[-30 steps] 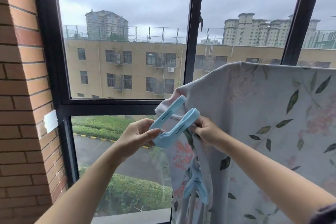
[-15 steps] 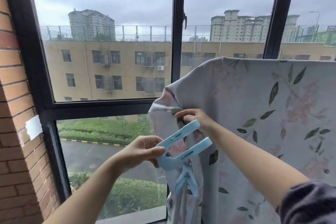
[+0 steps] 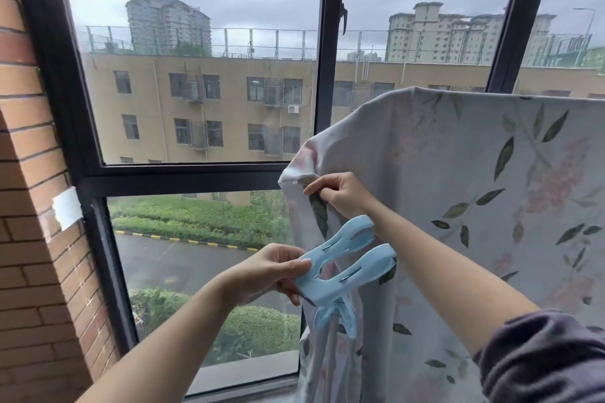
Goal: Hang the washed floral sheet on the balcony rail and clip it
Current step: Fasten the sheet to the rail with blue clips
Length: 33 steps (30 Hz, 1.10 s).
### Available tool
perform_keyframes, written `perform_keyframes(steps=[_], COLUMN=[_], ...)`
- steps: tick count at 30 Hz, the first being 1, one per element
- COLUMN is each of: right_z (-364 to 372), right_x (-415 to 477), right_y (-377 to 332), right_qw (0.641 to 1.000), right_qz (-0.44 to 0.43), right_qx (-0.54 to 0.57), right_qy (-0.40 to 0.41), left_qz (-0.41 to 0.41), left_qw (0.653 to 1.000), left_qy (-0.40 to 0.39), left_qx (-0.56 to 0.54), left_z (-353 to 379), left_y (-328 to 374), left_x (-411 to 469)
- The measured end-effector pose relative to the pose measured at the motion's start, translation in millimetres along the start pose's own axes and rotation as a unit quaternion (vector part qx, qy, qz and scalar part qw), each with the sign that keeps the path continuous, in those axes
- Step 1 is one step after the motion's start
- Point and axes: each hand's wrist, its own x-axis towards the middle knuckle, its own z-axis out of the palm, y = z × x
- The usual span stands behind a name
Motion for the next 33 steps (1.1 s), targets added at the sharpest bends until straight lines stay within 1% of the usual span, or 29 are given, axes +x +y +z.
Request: perform_keyframes(steps=[3,6,8,11,15,18,21,23,25,27,31,32,33], right_z=[0.8,2.1,2.2,2.7,9.6,14.9,14.4,14.0,13.0,11.4,11.5,10.2,7.6], right_x=[1.3,1.3,1.3,-1.7,-0.9,0.3,-0.3,0.0,-0.4,-0.5,-2.6,-2.9,-2.3], right_y=[-0.2,3.3,7.0,7.7,7.8,12.7,20.2,22.4,20.7,21.6,18.2,17.5,18.6], right_qw=[0.995,0.972,0.947,0.895,0.847,0.799,0.775,0.772,0.778,0.785,0.807,0.819,0.84], right_qz=[-0.049,-0.109,-0.129,-0.146,-0.197,-0.249,-0.274,-0.284,-0.297,-0.292,-0.222,-0.205,-0.182], right_qx=[-0.089,-0.206,-0.295,-0.421,-0.493,-0.547,-0.569,-0.569,-0.553,-0.546,-0.545,-0.535,-0.51], right_qy=[0.011,0.002,-0.006,-0.016,-0.027,-0.029,-0.018,-0.021,-0.021,-0.021,-0.044,-0.043,-0.038], left_qz=[0.003,0.003,0.0,-0.006,-0.004,-0.008,-0.006,-0.004,-0.008,-0.011,0.006,0.007,0.006], left_qw=[0.999,0.999,0.999,0.997,0.995,0.994,0.992,0.992,0.991,0.991,0.993,0.994,0.995], left_qy=[-0.004,-0.001,-0.005,-0.009,-0.008,0.001,0.009,0.001,-0.007,-0.013,-0.01,-0.008,-0.008], left_qx=[-0.036,-0.04,-0.047,-0.075,-0.1,-0.111,-0.123,-0.128,-0.135,-0.134,-0.115,-0.106,-0.097], left_z=[3.8,4.8,5.9,6.4,4.6,6.0,8.8,10.3,10.7,10.5,10.6,9.2,6.4], left_y=[-4.1,-4.9,-4.1,-5.1,-7.2,-11.0,-15.7,-16.9,-17.0,-17.1,-23.1,-25.5,-28.6], left_x=[0.4,1.1,0.5,-0.6,-0.1,2.0,4.9,5.6,5.7,6.4,7.5,6.0,4.3])
